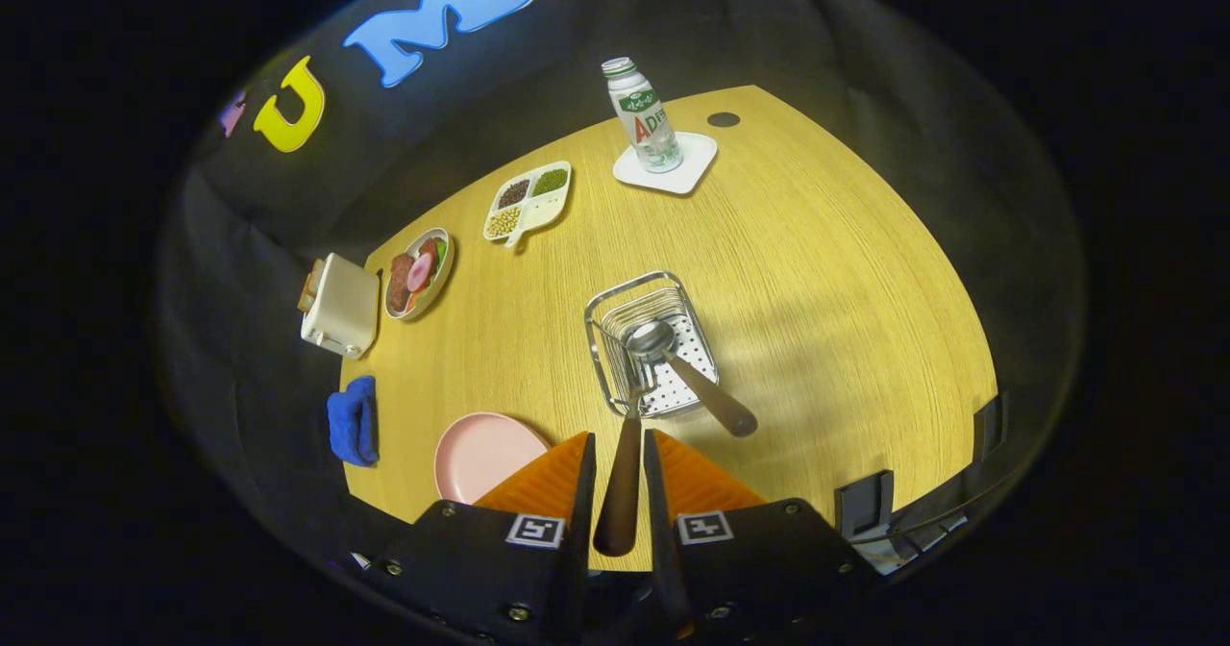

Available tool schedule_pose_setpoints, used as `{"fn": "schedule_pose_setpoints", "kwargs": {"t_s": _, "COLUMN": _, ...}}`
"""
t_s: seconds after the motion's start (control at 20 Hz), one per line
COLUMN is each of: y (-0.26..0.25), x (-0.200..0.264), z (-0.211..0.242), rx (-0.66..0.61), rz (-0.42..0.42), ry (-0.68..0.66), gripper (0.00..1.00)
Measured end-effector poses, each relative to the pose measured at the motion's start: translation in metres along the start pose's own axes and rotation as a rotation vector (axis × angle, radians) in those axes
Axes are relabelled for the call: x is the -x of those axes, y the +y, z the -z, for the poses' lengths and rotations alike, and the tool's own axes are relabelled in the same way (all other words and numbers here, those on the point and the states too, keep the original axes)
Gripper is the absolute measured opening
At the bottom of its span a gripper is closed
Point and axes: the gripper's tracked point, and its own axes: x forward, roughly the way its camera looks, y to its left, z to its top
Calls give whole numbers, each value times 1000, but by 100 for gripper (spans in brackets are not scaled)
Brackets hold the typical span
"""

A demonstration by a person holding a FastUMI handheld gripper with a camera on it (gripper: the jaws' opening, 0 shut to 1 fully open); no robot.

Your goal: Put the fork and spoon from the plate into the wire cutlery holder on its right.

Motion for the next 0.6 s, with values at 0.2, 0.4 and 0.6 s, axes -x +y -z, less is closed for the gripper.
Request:
{"fn": "schedule_pose_setpoints", "kwargs": {"t_s": 0.2, "y": 8, "x": 3, "z": -8, "rx": 36, "rz": -34, "ry": -34, "gripper": 90}}
{"fn": "schedule_pose_setpoints", "kwargs": {"t_s": 0.4, "y": 11, "x": 8, "z": -12, "rx": 47, "rz": -27, "ry": -67, "gripper": 89}}
{"fn": "schedule_pose_setpoints", "kwargs": {"t_s": 0.6, "y": 13, "x": 17, "z": -21, "rx": 56, "rz": -17, "ry": -111, "gripper": 93}}
